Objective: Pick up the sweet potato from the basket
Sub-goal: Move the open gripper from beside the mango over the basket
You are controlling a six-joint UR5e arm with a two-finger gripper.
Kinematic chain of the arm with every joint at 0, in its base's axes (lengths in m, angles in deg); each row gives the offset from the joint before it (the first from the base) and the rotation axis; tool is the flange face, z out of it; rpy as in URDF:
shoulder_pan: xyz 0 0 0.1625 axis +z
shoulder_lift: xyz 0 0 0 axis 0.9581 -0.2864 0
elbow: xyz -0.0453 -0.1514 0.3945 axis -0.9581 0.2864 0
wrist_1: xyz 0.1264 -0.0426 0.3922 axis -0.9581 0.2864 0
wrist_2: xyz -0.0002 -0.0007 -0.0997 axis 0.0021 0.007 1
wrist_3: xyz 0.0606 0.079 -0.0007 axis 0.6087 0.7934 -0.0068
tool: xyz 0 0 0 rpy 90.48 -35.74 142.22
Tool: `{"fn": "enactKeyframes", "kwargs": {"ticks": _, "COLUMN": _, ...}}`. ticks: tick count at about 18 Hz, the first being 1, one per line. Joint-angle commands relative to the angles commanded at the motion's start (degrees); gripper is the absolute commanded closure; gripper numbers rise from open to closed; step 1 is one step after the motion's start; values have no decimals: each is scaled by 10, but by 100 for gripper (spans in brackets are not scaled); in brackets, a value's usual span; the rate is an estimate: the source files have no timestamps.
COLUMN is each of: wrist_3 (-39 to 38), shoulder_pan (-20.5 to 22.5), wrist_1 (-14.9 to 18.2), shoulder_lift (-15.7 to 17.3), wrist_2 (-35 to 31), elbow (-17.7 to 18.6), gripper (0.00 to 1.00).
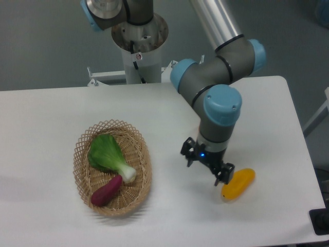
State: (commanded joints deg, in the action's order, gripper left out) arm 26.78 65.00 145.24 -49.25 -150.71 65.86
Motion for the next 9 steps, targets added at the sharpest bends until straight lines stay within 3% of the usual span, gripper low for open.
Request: {"fn": "enactKeyframes", "kwargs": {"ticks": 9, "wrist_3": -127, "shoulder_pan": -113, "wrist_1": -1, "shoulder_lift": -11, "wrist_2": -1, "elbow": 9, "gripper": 0}}
